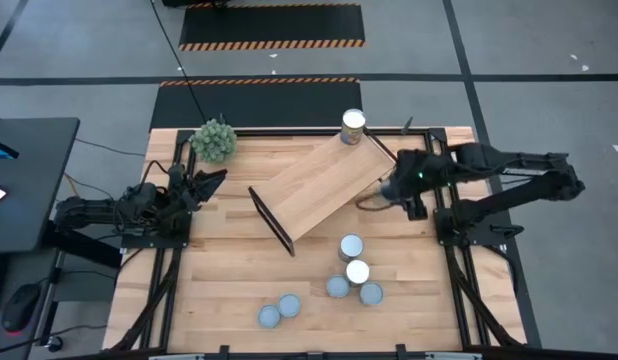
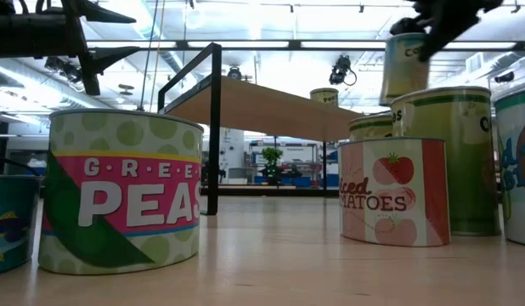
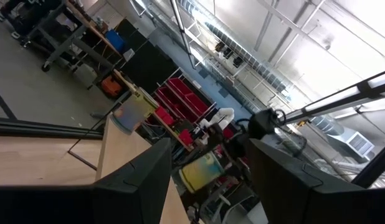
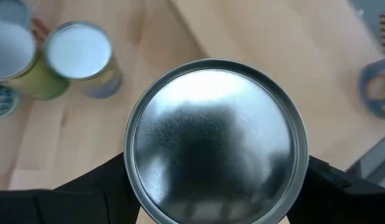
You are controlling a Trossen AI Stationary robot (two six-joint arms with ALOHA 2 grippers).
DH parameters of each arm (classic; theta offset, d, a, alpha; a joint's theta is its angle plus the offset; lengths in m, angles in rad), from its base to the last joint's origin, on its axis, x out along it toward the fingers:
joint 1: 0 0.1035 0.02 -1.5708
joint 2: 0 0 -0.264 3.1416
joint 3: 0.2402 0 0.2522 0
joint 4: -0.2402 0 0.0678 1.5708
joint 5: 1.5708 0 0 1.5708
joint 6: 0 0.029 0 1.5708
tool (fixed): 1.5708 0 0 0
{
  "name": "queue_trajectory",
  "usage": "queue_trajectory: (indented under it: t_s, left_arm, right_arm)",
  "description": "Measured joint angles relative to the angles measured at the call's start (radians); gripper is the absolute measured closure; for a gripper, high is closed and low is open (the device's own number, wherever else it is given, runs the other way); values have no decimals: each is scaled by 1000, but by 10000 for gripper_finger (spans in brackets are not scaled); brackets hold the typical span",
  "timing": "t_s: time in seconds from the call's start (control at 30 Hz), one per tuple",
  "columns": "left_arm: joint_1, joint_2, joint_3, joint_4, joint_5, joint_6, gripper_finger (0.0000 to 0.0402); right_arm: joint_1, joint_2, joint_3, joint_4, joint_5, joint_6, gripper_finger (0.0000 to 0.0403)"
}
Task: Pick and place cans onto a shelf
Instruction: Put the canned carrots on the shelf
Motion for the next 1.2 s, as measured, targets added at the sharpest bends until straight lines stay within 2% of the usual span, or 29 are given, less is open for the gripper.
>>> queue_trajectory:
  t_s: [0.37, 0.57, 0.77, 1.2]
  left_arm:
    - [0, 0, 0, 0, 0, -4, 186]
    - [0, 0, 0, 0, 0, -3, 186]
    - [0, 0, 0, 0, 0, -11, 186]
    - [0, 0, 0, 2, 0, -12, 186]
  right_arm:
    - [-261, 100, 132, 2, -160, -237, 101]
    - [-385, 174, 146, 6, -244, -327, 101]
    - [-468, 231, 147, 30, -277, -376, 101]
    - [-583, 236, 147, 57, -332, -440, 93]
